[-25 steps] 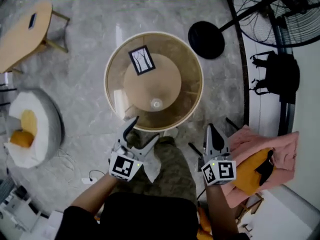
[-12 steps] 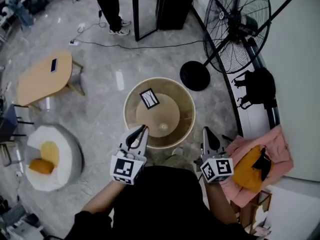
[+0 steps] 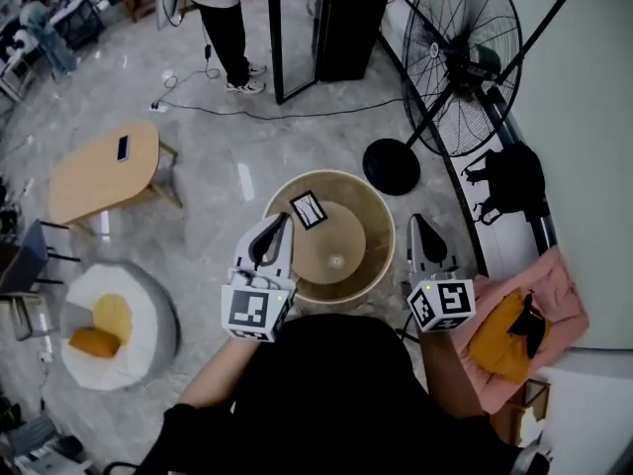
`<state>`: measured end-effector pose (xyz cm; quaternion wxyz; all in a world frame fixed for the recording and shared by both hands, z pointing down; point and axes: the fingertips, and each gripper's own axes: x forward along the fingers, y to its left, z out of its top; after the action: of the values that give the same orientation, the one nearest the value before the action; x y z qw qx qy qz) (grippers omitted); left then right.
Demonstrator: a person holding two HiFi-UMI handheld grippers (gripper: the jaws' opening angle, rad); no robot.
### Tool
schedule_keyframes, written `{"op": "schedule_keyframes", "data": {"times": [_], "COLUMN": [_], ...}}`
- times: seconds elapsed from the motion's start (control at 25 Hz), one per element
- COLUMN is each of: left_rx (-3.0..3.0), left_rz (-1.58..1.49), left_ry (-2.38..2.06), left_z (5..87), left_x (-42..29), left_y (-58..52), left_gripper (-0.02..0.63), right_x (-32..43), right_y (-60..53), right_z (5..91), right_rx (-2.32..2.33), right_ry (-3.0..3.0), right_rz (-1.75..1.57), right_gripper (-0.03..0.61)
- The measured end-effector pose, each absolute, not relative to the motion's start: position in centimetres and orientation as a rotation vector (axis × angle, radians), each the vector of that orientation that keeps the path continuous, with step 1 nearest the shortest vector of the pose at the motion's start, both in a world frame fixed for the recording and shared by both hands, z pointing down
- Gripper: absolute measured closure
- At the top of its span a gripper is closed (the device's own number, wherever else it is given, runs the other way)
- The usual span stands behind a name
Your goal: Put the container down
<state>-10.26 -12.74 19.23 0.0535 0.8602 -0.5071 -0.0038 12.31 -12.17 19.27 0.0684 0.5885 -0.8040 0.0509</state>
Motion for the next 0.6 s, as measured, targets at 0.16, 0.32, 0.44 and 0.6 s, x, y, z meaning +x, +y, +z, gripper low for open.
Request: {"op": "schedule_keyframes", "data": {"times": [0.16, 0.32, 0.44, 0.6], "left_rx": [2.604, 2.612, 2.601, 2.598], "left_rz": [-0.007, 0.008, 0.015, 0.041], "left_ry": [-1.580, -1.602, -1.601, -1.609], "left_z": [18.8, 19.6, 20.3, 21.3], "left_x": [-11.5, -13.1, -13.9, -14.3], "left_y": [-12.8, -12.6, -12.1, -11.5], "left_gripper": [0.584, 0.584, 0.584, 0.584], "right_x": [10.5, 8.2, 6.8, 5.2], "right_y": [-12.4, -12.3, -11.9, -11.6], "right_z": [19.2, 19.7, 19.9, 20.3], "right_rx": [1.731, 1.693, 1.674, 1.641], "right_ry": [-2.433, -2.440, -2.457, -2.453], "right_rz": [0.144, 0.140, 0.145, 0.135], "right_gripper": [0.557, 0.557, 0.557, 0.557]}}
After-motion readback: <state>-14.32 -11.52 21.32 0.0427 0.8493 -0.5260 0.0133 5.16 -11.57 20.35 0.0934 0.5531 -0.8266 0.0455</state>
